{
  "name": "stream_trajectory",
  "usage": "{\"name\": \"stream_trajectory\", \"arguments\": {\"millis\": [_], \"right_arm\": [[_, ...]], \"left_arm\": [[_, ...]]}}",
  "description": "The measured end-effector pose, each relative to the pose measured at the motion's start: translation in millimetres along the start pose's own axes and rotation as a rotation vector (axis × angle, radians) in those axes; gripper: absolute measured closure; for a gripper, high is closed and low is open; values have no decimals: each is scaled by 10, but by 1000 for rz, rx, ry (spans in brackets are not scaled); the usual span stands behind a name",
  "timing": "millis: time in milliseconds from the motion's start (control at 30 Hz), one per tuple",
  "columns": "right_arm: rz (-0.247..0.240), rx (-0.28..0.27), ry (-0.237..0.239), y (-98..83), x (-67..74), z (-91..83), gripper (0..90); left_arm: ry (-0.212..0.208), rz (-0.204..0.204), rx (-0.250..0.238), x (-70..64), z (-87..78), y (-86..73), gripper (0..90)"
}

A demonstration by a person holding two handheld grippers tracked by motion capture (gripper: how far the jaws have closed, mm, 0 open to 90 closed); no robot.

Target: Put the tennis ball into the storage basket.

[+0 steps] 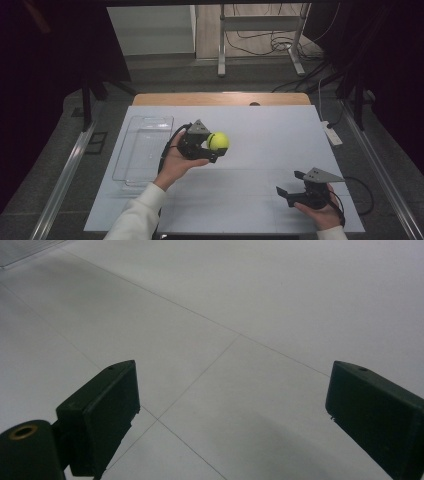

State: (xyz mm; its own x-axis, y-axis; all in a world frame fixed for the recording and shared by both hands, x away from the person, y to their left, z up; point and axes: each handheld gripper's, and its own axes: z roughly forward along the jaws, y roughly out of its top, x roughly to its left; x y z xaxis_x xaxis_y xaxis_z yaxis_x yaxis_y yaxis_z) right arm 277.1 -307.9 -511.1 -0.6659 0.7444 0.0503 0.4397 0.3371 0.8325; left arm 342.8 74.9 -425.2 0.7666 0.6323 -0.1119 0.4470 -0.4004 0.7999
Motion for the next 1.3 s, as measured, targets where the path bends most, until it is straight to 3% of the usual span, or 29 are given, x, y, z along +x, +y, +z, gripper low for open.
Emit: {"name": "stream_trajectory", "arguments": {"millis": [700,1300], "right_arm": [[2,-4,2,1,-3,-5,73],[1,-3,1,0,-1,-6,72]], "left_arm": [[33,-26,-52,99,-177,43,262],[74,-59,-76,216,-321,-14,262]]}}
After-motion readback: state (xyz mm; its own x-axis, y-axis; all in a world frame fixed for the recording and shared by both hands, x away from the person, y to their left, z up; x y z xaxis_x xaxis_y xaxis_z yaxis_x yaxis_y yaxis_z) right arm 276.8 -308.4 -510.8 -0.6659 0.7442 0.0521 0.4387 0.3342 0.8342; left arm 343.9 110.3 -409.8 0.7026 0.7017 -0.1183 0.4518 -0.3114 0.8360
